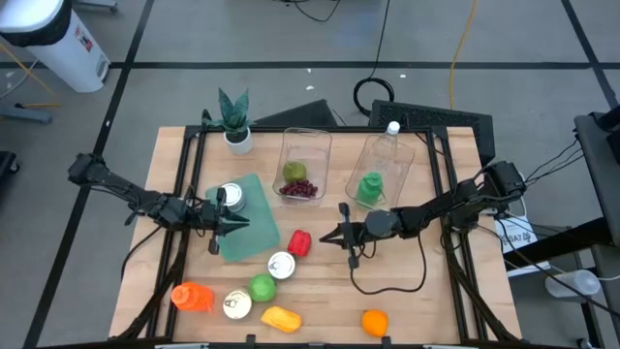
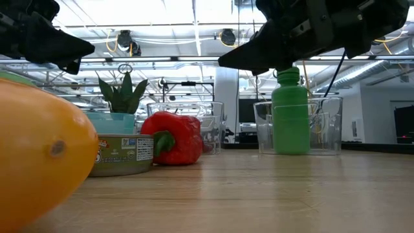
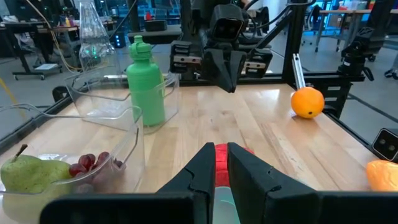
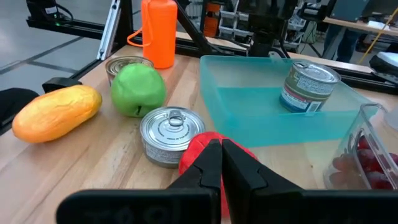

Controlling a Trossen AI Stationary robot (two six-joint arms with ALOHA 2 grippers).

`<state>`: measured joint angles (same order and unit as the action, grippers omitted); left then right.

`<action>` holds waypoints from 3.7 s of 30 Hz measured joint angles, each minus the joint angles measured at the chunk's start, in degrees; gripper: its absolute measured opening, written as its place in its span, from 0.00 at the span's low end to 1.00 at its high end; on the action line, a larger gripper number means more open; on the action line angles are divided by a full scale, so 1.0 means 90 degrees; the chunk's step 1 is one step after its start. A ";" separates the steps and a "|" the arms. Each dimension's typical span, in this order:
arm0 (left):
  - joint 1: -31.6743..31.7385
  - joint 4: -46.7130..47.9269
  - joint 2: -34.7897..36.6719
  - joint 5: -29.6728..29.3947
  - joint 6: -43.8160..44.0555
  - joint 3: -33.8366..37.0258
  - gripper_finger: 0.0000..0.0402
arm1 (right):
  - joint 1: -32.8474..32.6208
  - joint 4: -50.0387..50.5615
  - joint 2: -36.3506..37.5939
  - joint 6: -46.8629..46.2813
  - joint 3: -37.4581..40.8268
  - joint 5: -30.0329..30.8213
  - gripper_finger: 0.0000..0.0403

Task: Pick & Place Food Item
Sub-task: Put the orange water bottle into the right transparent bin

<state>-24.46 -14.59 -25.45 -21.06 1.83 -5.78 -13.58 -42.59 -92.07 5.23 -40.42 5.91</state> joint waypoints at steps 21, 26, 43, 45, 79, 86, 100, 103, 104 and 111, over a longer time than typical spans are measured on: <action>-0.0001 0.0122 -0.0002 -0.0002 -0.0063 0.0000 0.13 | 0.0002 0.0000 0.0000 0.0019 0.0000 0.0000 0.01; 0.0000 0.0135 -0.0002 -0.0002 -0.0062 0.0000 0.13 | 0.0002 0.0000 0.0000 0.0019 0.0000 0.0000 0.01; -0.0318 0.2721 -0.0206 -0.0519 0.0383 -0.2142 0.13 | 0.0005 0.0000 0.0000 0.0038 0.0000 0.0001 0.01; -0.0596 0.3610 -0.0536 -0.0960 0.0695 -0.2922 0.13 | 0.0005 0.0000 0.0000 0.0042 0.0000 0.0002 0.01; -0.5151 1.1631 -0.5989 0.2260 0.9622 -0.9175 0.13 | -0.0002 0.0100 0.0000 -0.0172 -0.0002 -0.0010 0.01; -0.5631 1.1622 -0.6011 0.1098 1.0239 -0.9175 0.14 | -0.0002 0.0097 0.0000 -0.0172 -0.0002 -0.0007 0.01; -0.5616 1.1577 -0.6680 0.0745 0.9885 -0.9168 0.67 | -0.0002 0.0097 0.0000 -0.0172 -0.0002 -0.0005 0.01; -0.5604 1.1572 -0.6827 0.0958 0.9878 -0.9168 0.77 | -0.0002 0.0097 0.0000 -0.0172 -0.0001 -0.0005 0.01; -0.5604 1.1570 -0.6868 0.1005 0.9876 -0.9168 0.80 | -0.0002 0.0097 0.0000 -0.0172 -0.0002 -0.0005 0.01; -0.5602 1.1616 -0.6954 0.1008 0.9829 -0.9168 0.88 | -0.0002 0.0095 0.0000 -0.0174 0.0000 -0.0005 0.01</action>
<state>-74.88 89.95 -88.03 -11.99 90.29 -88.29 -13.61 -41.74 -92.07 3.67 -40.42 5.87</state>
